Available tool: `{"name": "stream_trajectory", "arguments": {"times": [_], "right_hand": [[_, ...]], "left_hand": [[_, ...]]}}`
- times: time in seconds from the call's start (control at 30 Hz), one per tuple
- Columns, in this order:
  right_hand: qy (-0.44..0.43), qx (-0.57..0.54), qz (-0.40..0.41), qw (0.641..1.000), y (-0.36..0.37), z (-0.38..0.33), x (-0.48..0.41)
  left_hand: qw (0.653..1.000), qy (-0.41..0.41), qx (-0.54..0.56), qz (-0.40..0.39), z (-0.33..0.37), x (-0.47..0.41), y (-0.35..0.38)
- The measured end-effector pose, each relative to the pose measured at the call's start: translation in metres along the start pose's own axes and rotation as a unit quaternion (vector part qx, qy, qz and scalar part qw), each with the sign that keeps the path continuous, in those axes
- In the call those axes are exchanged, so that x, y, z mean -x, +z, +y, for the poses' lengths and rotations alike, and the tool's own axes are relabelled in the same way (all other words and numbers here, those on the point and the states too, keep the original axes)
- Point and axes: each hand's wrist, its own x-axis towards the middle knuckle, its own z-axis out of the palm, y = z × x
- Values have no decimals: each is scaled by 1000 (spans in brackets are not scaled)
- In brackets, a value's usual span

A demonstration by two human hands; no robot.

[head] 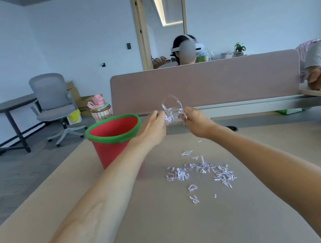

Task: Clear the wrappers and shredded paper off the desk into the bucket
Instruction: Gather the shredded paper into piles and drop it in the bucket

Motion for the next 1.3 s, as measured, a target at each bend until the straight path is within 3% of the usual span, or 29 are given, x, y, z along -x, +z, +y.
{"name": "stream_trajectory", "arguments": {"times": [0.2, 0.57, 0.77, 1.1, 1.3], "right_hand": [[-58, 0, -42, 997, 25, -73, -67], [-33, -4, -156, 987, 95, -141, -126], [-38, 7, -183, 982, 98, -140, -125], [-20, -41, -212, 976, 67, -140, -110], [-34, -24, -167, 985, 54, -139, -90]], "left_hand": [[994, -84, -56, 30, -63, -15, -66], [980, -191, -21, -59, -150, -14, -75], [979, -177, 24, -95, -153, -13, -81], [980, -172, -25, -100, -151, 3, -96], [977, -179, -58, -98, -142, 14, -105]]}}
